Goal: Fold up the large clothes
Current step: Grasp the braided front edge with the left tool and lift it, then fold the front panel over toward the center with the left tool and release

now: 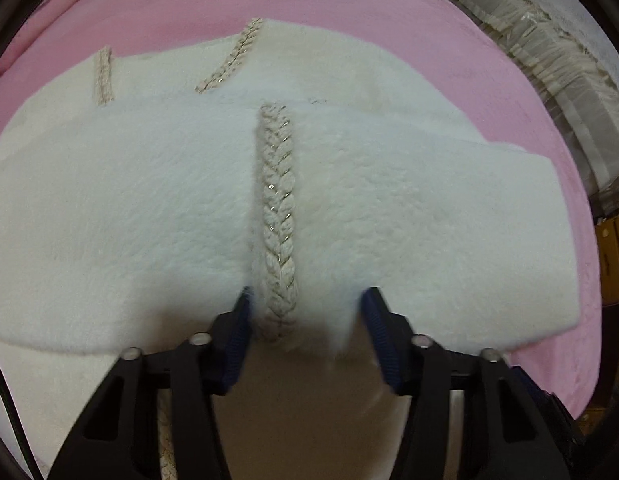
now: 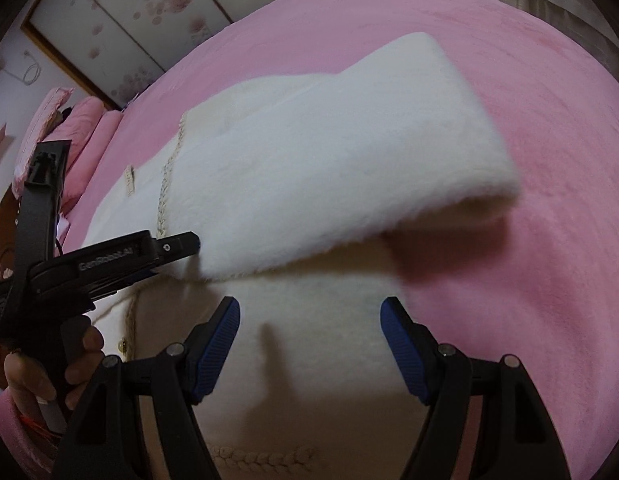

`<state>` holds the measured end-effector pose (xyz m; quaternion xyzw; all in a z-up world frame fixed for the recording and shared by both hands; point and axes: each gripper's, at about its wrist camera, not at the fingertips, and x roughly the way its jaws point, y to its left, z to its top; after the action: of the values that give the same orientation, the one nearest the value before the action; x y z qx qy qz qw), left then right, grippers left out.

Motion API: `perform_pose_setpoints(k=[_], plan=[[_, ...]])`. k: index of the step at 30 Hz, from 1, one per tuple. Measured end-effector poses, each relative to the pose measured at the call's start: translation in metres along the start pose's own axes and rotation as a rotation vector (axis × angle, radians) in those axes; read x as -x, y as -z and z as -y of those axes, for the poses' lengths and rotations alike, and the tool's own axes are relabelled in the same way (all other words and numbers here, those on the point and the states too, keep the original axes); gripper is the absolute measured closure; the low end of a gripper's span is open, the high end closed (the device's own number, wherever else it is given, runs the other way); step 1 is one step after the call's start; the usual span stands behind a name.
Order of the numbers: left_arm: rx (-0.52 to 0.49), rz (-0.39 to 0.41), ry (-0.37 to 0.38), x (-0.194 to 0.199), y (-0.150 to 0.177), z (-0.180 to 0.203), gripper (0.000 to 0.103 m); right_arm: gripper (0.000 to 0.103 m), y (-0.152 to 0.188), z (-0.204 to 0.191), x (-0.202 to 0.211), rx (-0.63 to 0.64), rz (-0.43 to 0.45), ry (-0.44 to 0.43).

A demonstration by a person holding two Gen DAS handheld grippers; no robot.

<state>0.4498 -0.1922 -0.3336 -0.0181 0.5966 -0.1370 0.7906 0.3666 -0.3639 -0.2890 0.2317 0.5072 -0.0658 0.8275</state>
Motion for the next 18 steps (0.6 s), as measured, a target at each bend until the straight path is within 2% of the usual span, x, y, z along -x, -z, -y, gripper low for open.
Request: perform_pose_setpoints(k=[2,3,4,6,8,16,18], plan=[[-0.029,0.012,-0.031,0.003,-0.003,0.009,0.073,0.030,-0.001,0.004,0.001,-0.018,0.019,0.048],[-0.021,0.028,-0.039,0.006,-0.004,0.011,0.084,0.030,-0.002,0.008,0.000,-0.033,0.022,0.055],[0.010,0.046,-0.042,0.010,-0.005,0.011,0.089,0.030,-0.003,0.012,-0.004,-0.054,0.012,0.065],[0.108,0.063,0.003,0.021,-0.011,0.004,0.089,0.030,-0.005,0.020,-0.013,-0.091,-0.030,0.071],[0.171,0.095,0.053,0.035,-0.023,-0.002,0.089,0.030,-0.008,0.021,-0.018,-0.100,-0.029,0.063],[0.216,0.318,0.248,0.115,-0.096,0.001,0.090,0.030,-0.031,0.001,-0.035,-0.003,0.000,0.070],[0.205,0.375,0.266,0.135,-0.111,-0.009,0.090,0.030,-0.039,-0.006,-0.039,0.022,0.000,0.085]])
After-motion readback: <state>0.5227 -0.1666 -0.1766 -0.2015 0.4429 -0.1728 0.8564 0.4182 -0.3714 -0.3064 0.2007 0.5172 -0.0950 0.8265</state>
